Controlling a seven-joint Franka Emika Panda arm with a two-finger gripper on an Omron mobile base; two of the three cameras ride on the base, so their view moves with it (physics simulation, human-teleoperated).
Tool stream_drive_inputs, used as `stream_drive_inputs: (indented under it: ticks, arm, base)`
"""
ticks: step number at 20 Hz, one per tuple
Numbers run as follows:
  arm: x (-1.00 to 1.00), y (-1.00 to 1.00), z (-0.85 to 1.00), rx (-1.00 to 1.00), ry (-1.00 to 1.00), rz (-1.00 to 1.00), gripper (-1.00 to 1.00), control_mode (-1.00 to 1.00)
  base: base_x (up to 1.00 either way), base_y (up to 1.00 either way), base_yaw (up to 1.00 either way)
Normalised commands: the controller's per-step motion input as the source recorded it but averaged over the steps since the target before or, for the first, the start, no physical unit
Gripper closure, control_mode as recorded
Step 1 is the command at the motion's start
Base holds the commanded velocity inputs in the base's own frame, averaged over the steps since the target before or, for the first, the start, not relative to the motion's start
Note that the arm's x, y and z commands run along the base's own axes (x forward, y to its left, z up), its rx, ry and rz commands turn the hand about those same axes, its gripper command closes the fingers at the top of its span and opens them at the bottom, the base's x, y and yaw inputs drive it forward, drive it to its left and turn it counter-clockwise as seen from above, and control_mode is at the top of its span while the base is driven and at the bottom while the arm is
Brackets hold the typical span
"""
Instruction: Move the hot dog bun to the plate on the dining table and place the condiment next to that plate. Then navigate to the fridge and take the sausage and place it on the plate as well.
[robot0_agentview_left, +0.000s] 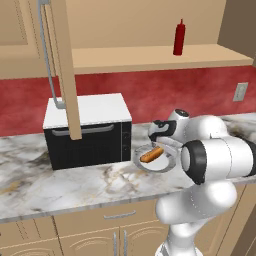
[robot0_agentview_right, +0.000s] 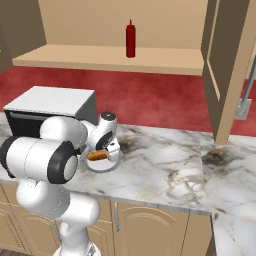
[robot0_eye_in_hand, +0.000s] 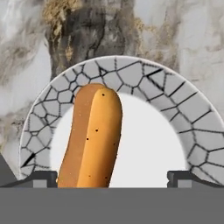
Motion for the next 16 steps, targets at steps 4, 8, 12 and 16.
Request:
stream_drive_inputs:
  ticks: [4,8,12,16]
  arm:
    - [0.21,0.12,-0.27,0.05,0.00,0.00,-1.00,-1.00]
    - [0.19,0.18,-0.27,0.03,0.00,0.00,-1.00,-1.00]
    - [0.19,0.08,-0.24,0.02,0.00,0.00,-1.00,-1.00]
    - [0.03,0.05,-0.31,0.00,0.00,-0.01,-1.00,-1.00]
  base:
    - [0.00,0.00,0.00]
    - [0.00,0.00,0.00]
    - [0.00,0.00,0.00]
    - [0.00,0.00,0.00]
